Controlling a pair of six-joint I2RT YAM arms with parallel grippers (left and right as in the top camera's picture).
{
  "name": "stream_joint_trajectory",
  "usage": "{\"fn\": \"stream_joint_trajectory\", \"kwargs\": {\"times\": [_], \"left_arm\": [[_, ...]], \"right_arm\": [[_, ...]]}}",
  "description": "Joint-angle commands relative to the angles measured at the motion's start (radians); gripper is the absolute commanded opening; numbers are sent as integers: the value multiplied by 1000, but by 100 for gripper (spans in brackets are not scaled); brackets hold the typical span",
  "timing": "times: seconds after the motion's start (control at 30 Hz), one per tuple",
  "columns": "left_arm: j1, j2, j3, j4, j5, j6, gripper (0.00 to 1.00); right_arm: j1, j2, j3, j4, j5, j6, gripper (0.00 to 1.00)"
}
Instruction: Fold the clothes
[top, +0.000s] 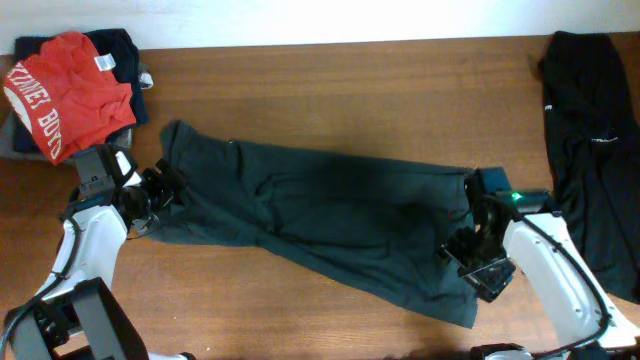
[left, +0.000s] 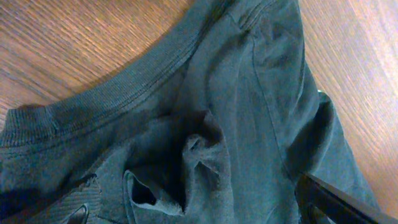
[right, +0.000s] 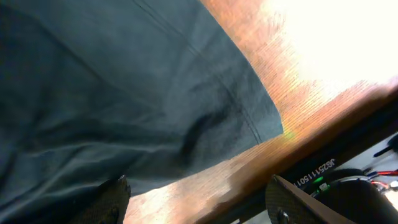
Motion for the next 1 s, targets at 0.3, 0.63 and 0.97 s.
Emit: {"fn": "stream_joint_trajectory", "kwargs": {"times": [0.3, 0.63, 0.97], "left_arm": [[-3, 11, 19, -1, -7, 6, 99], [-3, 11, 19, 2, -6, 6, 99], [-3, 11, 19, -1, -7, 6, 99]], "right_arm": [[-2, -88, -170, 55, -76, 33, 70], [-2, -163, -310, 150, -66, 43, 73], [-2, -161, -442, 325, -121, 39, 78]]}}
